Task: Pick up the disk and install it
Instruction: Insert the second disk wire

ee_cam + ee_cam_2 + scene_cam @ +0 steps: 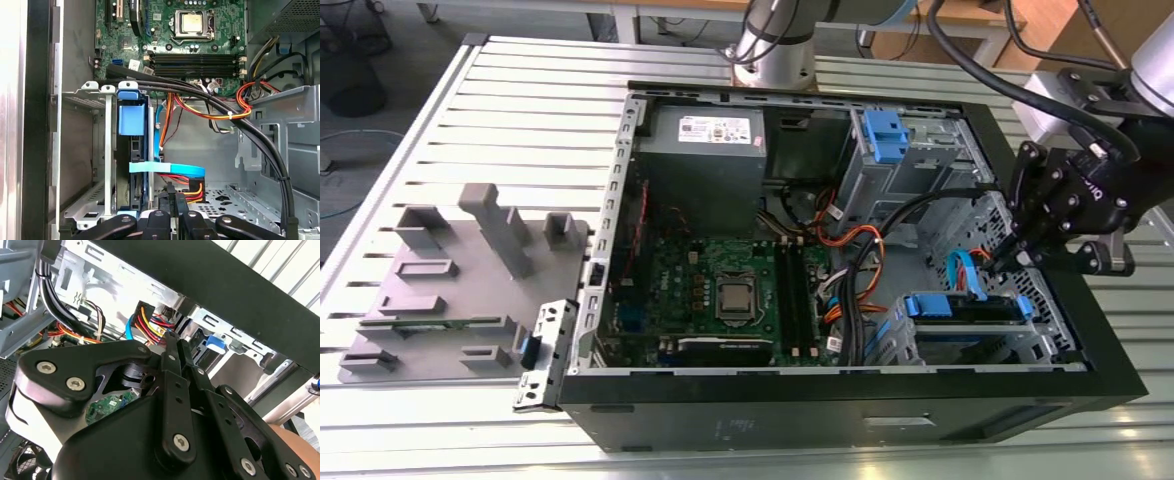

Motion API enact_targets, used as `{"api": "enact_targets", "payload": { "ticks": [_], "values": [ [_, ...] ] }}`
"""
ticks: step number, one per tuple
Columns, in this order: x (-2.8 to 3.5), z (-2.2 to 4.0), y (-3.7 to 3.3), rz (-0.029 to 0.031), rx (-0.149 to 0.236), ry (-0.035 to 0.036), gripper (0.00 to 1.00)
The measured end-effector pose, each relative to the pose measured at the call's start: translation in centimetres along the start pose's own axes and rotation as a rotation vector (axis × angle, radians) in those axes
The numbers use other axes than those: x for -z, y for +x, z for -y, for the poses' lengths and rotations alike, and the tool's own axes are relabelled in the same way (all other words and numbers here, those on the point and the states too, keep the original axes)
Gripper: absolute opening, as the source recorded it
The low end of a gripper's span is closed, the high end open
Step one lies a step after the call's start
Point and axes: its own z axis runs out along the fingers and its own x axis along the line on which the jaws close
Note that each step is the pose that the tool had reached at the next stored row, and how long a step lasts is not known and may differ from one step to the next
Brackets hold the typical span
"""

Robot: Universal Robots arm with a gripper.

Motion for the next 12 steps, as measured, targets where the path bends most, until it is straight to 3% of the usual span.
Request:
{"api": "enact_targets", "payload": {
  "ticks": [12],
  "values": [
    [0.01,0.0,1.89,0.0001,0.0,0.0,0.16]
  ]
}}
